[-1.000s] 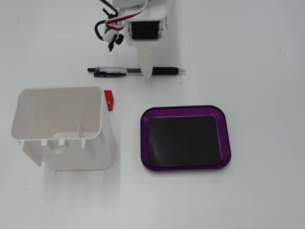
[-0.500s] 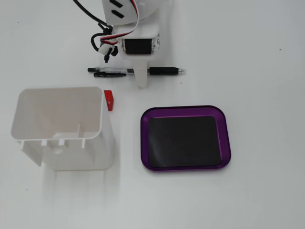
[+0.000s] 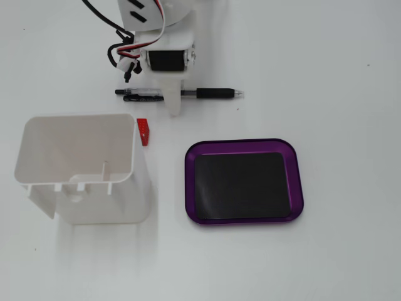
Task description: Pick up the pen and put it in the pen holder.
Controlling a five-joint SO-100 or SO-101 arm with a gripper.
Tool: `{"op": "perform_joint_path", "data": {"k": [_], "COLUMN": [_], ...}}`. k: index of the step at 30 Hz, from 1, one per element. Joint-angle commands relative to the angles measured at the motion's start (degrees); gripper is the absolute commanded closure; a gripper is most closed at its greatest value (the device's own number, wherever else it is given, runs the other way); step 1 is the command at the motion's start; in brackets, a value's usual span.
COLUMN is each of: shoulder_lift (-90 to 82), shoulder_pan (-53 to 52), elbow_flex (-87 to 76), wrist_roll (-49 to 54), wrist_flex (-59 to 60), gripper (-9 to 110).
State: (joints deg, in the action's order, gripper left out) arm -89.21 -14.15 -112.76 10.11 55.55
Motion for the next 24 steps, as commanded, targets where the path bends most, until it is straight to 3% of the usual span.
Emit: {"op": "perform_joint_path", "data": {"k": [1, 5, 11, 19, 24], "shoulder_lift": [-0.4, -0.4, -0.4, -0.5, -5.0], "shoulder_pan": [-0.6, -0.6, -0.6, -0.5, -0.7], "elbow_flex": [-2.3, -3.0, -3.0, -3.0, 1.7], "wrist_roll": [0.8, 0.8, 0.9, 4.7, 7.9], "wrist_flex": [-0.2, -0.9, -0.9, 0.4, 9.8], "gripper": [87, 88, 102, 102, 102]}}
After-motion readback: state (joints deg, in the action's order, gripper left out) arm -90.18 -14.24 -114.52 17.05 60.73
